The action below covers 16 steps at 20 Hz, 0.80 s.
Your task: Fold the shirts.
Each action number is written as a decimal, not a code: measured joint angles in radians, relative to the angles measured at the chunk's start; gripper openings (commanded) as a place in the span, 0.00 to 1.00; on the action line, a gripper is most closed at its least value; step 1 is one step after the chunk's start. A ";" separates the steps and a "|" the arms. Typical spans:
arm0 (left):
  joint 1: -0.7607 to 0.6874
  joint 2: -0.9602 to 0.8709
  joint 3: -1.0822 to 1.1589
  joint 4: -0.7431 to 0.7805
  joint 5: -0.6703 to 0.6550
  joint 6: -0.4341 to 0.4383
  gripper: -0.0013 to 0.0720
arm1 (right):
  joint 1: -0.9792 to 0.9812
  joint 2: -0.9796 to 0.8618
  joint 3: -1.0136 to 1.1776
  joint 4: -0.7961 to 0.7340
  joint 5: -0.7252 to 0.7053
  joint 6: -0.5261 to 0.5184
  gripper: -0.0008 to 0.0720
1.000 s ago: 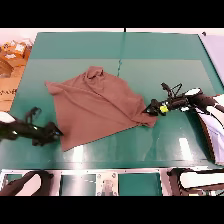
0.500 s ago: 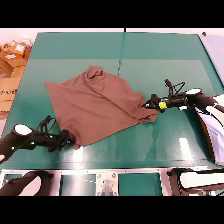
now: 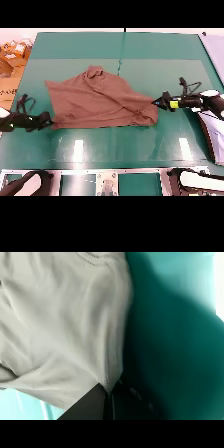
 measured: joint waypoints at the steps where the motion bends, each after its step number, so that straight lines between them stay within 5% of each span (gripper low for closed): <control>1: 0.013 -0.032 0.035 -0.001 -0.029 0.030 0.05 | -0.020 0.047 -0.038 0.000 -0.010 0.020 0.03; 5: 0.038 -0.173 0.111 -0.090 -0.093 0.166 0.06 | -0.038 0.176 -0.213 0.011 -0.041 0.068 0.03; 6: 0.041 -0.195 0.121 -0.103 -0.105 0.188 0.46 | -0.030 0.191 -0.248 0.013 -0.056 0.074 0.03; 7: 0.042 -0.214 0.130 -0.108 -0.113 0.201 0.76 | -0.025 0.201 -0.271 0.016 -0.070 0.075 0.03; 16: 0.048 -0.261 0.307 0.127 -0.225 0.092 0.73 | -0.029 0.226 -0.311 0.024 -0.135 0.032 0.03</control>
